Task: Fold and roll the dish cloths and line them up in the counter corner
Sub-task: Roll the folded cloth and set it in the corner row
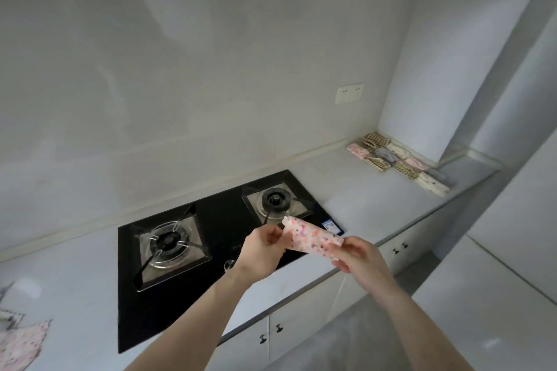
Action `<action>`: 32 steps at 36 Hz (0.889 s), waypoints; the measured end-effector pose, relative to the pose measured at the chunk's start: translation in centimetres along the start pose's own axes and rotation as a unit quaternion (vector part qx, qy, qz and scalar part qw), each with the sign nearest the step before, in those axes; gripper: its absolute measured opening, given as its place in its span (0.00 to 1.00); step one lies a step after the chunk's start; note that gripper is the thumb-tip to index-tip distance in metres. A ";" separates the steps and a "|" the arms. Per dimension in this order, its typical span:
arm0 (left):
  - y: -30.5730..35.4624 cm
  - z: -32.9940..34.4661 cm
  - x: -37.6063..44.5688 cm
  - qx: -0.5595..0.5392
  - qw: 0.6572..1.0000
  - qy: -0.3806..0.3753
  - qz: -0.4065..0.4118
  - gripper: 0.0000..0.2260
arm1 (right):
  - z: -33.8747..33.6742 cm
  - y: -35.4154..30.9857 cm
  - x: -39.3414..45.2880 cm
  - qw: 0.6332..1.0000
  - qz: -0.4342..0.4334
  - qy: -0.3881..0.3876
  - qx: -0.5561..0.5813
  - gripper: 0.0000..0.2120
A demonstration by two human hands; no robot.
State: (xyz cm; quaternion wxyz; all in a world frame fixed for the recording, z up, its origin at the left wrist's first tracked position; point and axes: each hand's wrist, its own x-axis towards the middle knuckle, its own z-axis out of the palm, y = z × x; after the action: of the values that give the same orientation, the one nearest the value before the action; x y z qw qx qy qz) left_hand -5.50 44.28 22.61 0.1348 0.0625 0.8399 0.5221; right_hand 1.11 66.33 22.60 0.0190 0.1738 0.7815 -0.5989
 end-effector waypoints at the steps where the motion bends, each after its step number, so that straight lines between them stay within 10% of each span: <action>1: 0.7 1.4 0.7 0.004 1.000 0.000 -0.002 0.10 | -1.6 0.2 0.6 1.000 0.001 0.001 -0.004 0.10; 32: 12.7 23.0 30.3 0.141 0.976 -0.165 -0.004 0.15 | -25.9 5.0 23.8 0.987 0.130 0.095 -0.019 0.08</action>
State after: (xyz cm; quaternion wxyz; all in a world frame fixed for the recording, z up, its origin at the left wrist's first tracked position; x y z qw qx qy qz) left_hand -28.22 77.18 19.47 0.2633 0.1627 0.8714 0.3805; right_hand -15.12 97.79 19.61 0.0256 0.3302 0.7619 -0.5566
